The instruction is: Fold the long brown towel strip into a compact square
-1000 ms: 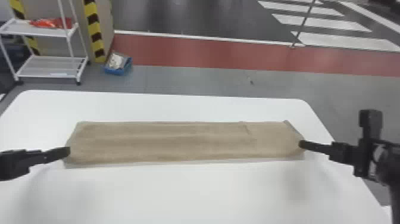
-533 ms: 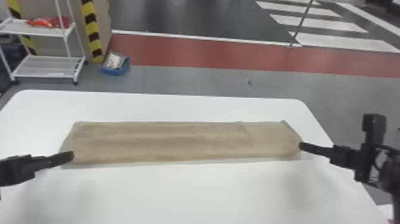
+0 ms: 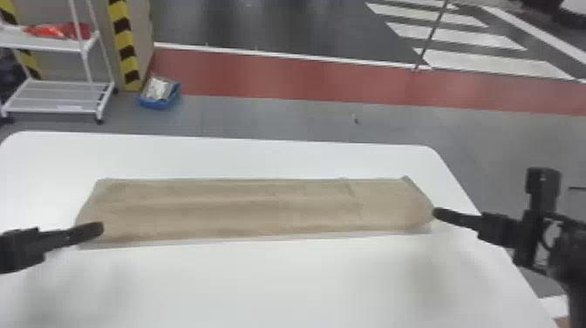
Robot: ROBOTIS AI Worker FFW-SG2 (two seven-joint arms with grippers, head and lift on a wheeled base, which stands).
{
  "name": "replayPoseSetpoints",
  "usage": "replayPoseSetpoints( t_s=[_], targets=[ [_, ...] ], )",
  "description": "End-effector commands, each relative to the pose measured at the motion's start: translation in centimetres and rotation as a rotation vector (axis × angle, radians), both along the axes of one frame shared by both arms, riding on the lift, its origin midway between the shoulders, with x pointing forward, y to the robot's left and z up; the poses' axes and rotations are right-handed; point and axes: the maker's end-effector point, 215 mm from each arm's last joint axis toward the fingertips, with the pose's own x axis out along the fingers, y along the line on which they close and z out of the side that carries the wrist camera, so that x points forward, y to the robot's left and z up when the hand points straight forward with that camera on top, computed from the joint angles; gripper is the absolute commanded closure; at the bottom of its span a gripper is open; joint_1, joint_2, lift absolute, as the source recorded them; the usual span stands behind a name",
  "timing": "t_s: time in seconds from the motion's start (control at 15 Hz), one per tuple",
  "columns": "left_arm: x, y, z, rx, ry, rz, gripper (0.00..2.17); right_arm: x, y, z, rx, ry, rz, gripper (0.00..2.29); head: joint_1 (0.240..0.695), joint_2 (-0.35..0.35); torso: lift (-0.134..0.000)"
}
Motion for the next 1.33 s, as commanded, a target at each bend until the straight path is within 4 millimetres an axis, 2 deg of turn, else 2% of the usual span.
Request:
replayPoseSetpoints(
  t_s=[0.0,0.2,0.8,0.87,1.0,1.07,1.27],
  targets=[
    [-0.1,0.0,0.0,-0.009,0.004,0.004,0.06,0.1,0.0,0.1,0.0,-0.003,0.001,0.18,0.695,-0.22,-0.124],
    [-1.5,-0.5,-1.2,-0.013,0.105,-0.004,0.06,0.2,0.0,0.2,-0.002,-0.004,0.0,0.18,0.695,-0.222,-0.124],
    [-0.2,-1.4,-0.4,-0.022,0.043,0.005,0.1,0.1,-0.3,0.4,-0.002,-0.007,-0.001,0.18,0.695,-0.233,-0.124],
    [-0.2,-1.5,-0.3,-0.021,0.04,0.003,0.23,0.1,-0.4,0.4,-0.004,-0.007,-0.002,0.18,0.695,-0.235,-0.124],
    [-0.2,-1.8,-0.4,-0.029,0.039,0.001,0.3,0.2,-0.5,0.6,-0.007,-0.011,-0.002,0.18,0.695,-0.238,-0.124],
    [-0.1,-2.0,-0.3,-0.031,0.036,0.003,0.43,0.3,-0.5,0.8,-0.006,-0.014,0.0,0.18,0.695,-0.24,-0.124],
    [0.0,-1.6,-0.4,-0.018,0.038,0.016,1.09,0.4,-0.6,0.8,-0.007,-0.014,-0.003,0.18,0.695,-0.244,-0.124]
  ],
)
